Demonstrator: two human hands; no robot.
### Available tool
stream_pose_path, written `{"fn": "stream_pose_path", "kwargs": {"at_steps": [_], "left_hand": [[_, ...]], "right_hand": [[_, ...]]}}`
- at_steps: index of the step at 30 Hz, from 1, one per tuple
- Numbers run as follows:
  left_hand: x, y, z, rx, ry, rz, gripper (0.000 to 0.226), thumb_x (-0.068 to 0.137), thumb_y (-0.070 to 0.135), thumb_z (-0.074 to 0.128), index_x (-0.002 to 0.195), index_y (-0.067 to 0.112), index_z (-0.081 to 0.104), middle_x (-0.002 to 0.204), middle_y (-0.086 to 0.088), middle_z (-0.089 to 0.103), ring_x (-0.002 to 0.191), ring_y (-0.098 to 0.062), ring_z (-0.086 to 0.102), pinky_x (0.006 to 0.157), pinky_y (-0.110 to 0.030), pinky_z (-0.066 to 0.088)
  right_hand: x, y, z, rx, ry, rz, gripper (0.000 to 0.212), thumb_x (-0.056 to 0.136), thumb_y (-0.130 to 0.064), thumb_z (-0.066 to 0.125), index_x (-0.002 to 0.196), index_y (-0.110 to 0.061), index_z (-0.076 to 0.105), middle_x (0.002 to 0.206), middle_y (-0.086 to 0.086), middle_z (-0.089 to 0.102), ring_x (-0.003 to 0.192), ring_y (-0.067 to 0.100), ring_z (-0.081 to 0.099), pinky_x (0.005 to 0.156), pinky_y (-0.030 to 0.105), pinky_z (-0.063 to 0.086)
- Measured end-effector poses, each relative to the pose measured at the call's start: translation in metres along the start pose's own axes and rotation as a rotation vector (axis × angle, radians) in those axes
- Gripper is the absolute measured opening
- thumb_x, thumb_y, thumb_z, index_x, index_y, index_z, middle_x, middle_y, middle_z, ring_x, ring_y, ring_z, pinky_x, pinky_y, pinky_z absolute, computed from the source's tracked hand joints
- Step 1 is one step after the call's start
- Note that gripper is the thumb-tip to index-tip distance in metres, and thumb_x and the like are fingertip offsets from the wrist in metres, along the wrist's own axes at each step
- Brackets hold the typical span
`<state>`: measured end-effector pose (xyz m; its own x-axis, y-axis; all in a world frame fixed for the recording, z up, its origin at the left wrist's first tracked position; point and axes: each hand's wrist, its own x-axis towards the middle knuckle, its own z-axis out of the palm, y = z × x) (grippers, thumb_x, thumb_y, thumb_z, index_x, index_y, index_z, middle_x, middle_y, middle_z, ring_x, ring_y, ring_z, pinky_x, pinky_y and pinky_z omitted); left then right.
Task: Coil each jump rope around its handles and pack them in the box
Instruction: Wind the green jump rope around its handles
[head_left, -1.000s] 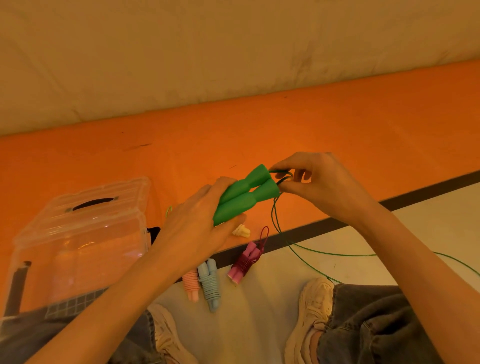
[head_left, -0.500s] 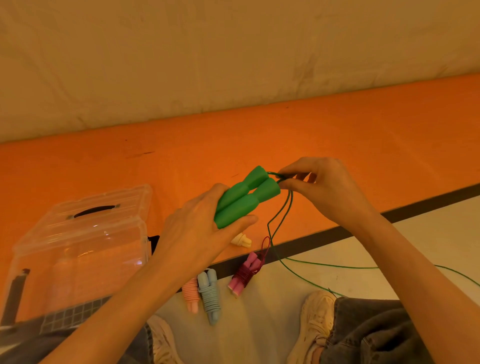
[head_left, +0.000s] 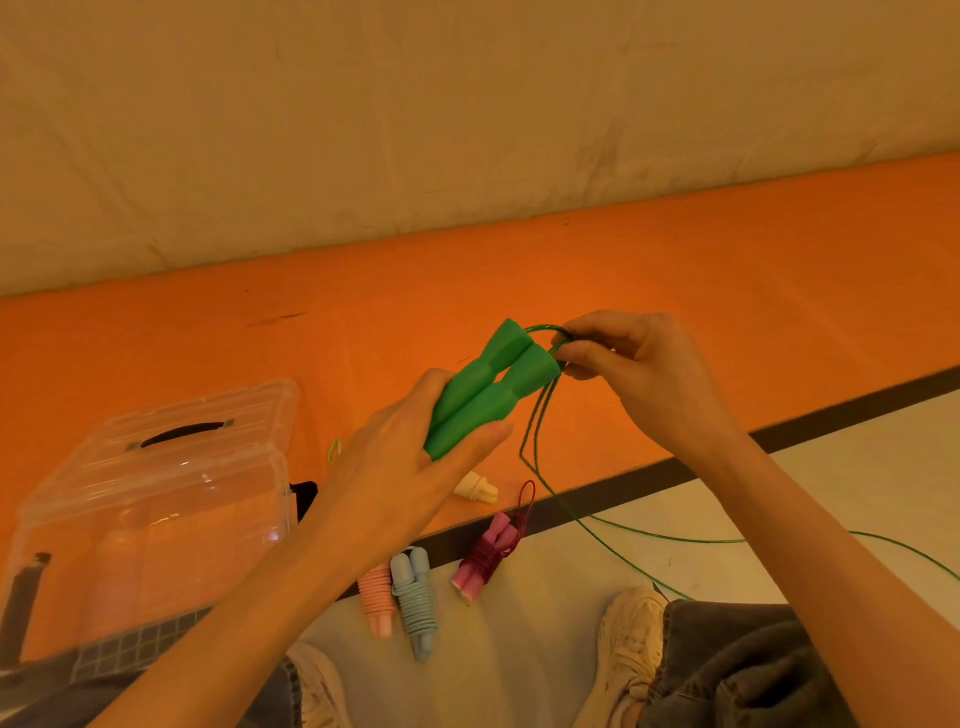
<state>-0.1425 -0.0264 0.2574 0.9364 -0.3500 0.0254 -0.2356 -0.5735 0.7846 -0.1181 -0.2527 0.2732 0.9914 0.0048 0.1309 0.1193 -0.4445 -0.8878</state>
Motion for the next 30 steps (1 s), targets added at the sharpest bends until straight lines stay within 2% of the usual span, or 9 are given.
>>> {"fn": "stream_pose_path", "kwargs": {"at_steps": [5, 9, 11, 14, 15, 18, 23, 27, 30], "left_hand": [[-0.001, 0.003, 0.001, -0.128, -0.007, 0.009, 0.037, 0.08, 0.061, 0.052, 0.11, 0.038, 0.052, 0.073, 0.02, 0.055, 0.061, -0.001, 0.05, 0.055, -0.015, 0.035], [-0.001, 0.006, 0.007, -0.278, -0.048, -0.029, 0.037, 0.081, 0.057, 0.052, 0.112, 0.038, 0.055, 0.063, 0.018, 0.052, 0.054, 0.0, 0.044, 0.054, -0.016, 0.036], [-0.001, 0.007, 0.013, -0.358, -0.086, -0.032, 0.035, 0.084, 0.058, 0.052, 0.111, 0.037, 0.056, 0.062, 0.017, 0.056, 0.051, 0.0, 0.043, 0.055, -0.02, 0.037], [-0.002, 0.007, 0.021, -0.427, -0.151, -0.022, 0.04, 0.084, 0.066, 0.052, 0.111, 0.037, 0.055, 0.099, -0.014, 0.067, 0.048, -0.005, 0.043, 0.056, -0.032, 0.041], [-0.002, 0.007, 0.021, -0.443, -0.169, -0.023, 0.04, 0.084, 0.065, 0.052, 0.112, 0.037, 0.054, 0.105, -0.018, 0.066, 0.048, -0.004, 0.044, 0.056, -0.03, 0.041], [-0.003, 0.012, 0.019, -0.474, -0.194, -0.016, 0.036, 0.087, 0.052, 0.052, 0.113, 0.027, 0.052, 0.096, -0.001, 0.07, 0.052, 0.006, 0.05, 0.058, -0.014, 0.039], [-0.002, 0.009, 0.016, -0.143, -0.081, -0.041, 0.04, 0.077, 0.065, 0.05, 0.097, 0.03, 0.043, 0.06, 0.013, 0.051, 0.049, -0.003, 0.043, 0.049, -0.021, 0.031], [-0.002, 0.014, 0.014, 0.231, -0.005, -0.002, 0.046, 0.079, 0.071, 0.04, 0.1, 0.031, 0.032, 0.068, 0.012, 0.043, 0.059, -0.007, 0.047, 0.052, -0.031, 0.034], [-0.002, 0.016, 0.015, 0.331, -0.012, -0.006, 0.045, 0.081, 0.073, 0.035, 0.098, 0.032, 0.026, 0.074, 0.015, 0.041, 0.072, -0.018, 0.055, 0.059, -0.034, 0.042]], "right_hand": [[-0.003, -0.005, 0.001, 0.263, -0.058, 0.053, 0.018, 0.09, 0.001, 0.057, 0.088, -0.011, 0.07, 0.071, 0.004, 0.07, 0.067, 0.014, 0.065, 0.069, 0.025, 0.058], [-0.004, -0.007, 0.005, 0.392, -0.051, 0.116, 0.015, 0.091, 0.001, 0.054, 0.098, 0.0, 0.067, 0.081, 0.021, 0.065, 0.07, 0.017, 0.064, 0.069, 0.027, 0.058], [-0.005, -0.006, 0.007, 0.455, -0.042, 0.152, 0.016, 0.091, -0.001, 0.054, 0.102, 0.002, 0.066, 0.086, 0.021, 0.066, 0.073, 0.019, 0.064, 0.069, 0.027, 0.058], [-0.005, -0.006, 0.01, 0.5, -0.045, 0.181, 0.017, 0.092, -0.002, 0.053, 0.102, 0.0, 0.066, 0.085, 0.013, 0.068, 0.077, 0.021, 0.065, 0.07, 0.028, 0.058], [-0.005, -0.006, 0.011, 0.504, -0.049, 0.182, 0.017, 0.092, -0.003, 0.053, 0.102, 0.0, 0.066, 0.086, 0.013, 0.068, 0.078, 0.022, 0.065, 0.07, 0.029, 0.057], [-0.005, -0.008, 0.01, 0.48, -0.038, 0.168, 0.016, 0.092, -0.002, 0.053, 0.101, -0.001, 0.066, 0.086, 0.014, 0.068, 0.078, 0.022, 0.065, 0.068, 0.027, 0.057], [-0.004, -0.007, 0.005, 0.285, 0.022, 0.104, 0.016, 0.092, 0.004, 0.053, 0.094, -0.004, 0.067, 0.085, 0.022, 0.067, 0.073, 0.024, 0.063, 0.065, 0.023, 0.057], [-0.005, -0.006, 0.008, 0.197, 0.031, 0.099, 0.018, 0.093, 0.004, 0.053, 0.095, -0.003, 0.069, 0.086, 0.016, 0.069, 0.075, 0.017, 0.066, 0.069, 0.024, 0.057], [-0.004, -0.003, 0.009, 0.139, 0.067, 0.097, 0.016, 0.093, 0.004, 0.054, 0.098, 0.001, 0.069, 0.09, 0.018, 0.07, 0.077, 0.015, 0.066, 0.073, 0.025, 0.058]]}}
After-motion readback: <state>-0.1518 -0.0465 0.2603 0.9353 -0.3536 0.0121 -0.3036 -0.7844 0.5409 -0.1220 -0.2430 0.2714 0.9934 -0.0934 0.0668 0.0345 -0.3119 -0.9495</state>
